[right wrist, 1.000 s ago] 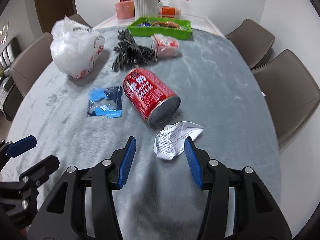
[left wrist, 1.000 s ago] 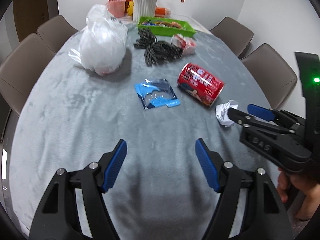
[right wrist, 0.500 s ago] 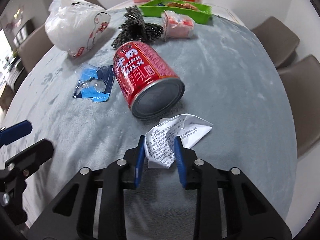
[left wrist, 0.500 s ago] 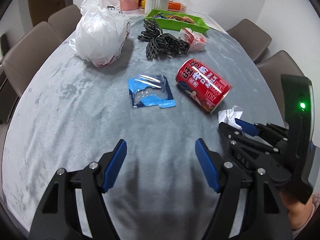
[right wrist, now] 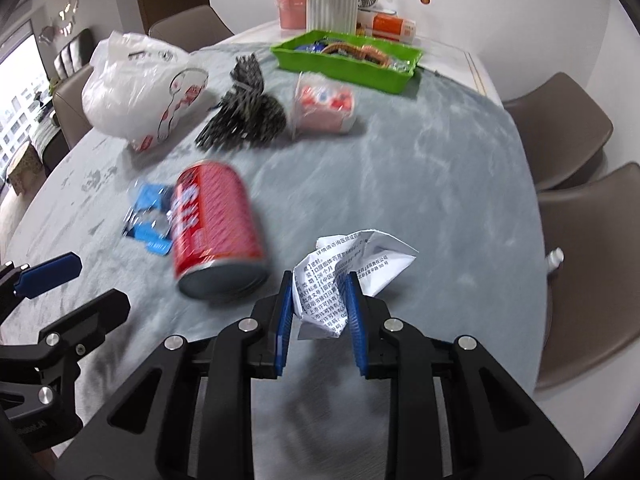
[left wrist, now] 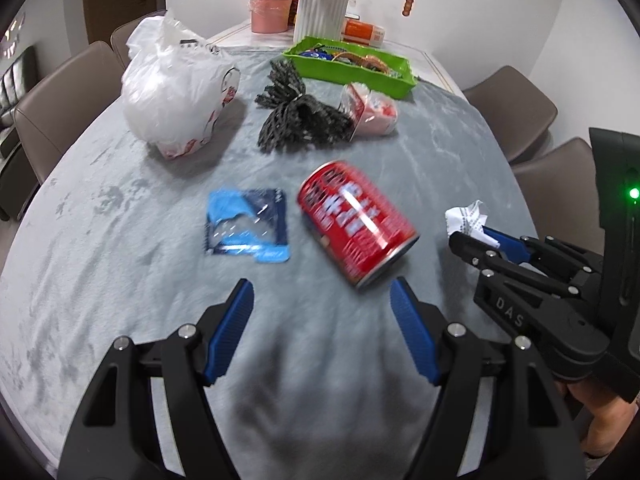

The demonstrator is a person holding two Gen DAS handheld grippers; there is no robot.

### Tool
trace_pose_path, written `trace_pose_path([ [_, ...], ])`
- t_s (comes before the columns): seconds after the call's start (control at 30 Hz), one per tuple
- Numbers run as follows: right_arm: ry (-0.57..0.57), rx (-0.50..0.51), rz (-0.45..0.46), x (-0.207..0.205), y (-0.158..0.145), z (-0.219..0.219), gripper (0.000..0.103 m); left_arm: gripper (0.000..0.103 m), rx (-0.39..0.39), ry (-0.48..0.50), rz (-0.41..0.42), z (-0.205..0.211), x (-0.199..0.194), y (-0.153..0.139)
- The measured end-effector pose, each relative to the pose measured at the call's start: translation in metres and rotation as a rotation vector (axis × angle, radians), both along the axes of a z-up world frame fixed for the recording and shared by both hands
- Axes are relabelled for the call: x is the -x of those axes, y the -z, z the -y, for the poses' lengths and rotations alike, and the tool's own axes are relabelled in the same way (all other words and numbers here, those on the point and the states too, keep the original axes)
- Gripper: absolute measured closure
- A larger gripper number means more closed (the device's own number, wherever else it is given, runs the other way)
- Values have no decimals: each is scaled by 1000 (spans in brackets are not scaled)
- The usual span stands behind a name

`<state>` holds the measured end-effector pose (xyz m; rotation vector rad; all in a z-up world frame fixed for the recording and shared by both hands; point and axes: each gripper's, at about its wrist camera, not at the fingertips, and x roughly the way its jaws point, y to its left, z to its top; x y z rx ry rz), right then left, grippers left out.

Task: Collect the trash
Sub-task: 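Grasp the crumpled white paper with the right tool while the left tool grasps the red Drink Milk can, then carry the white paper and red can with both tools over the metal bin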

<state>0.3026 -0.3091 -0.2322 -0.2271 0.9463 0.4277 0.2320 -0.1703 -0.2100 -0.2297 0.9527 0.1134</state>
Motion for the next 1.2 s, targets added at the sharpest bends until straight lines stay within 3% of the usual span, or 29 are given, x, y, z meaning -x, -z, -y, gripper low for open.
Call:
trace_pose_path([
  [0.4,-100,-12,19,-48,-5,11,79,32,9,-70,3,29,-42,4],
  [0.67,-117,-23,-13,-69,12,18,79,32,0,-145,-35,31,-70,30],
  [1.2,-147,-29,-37,-80,28,8,79,30,21,-165,-18,22,-79,45],
])
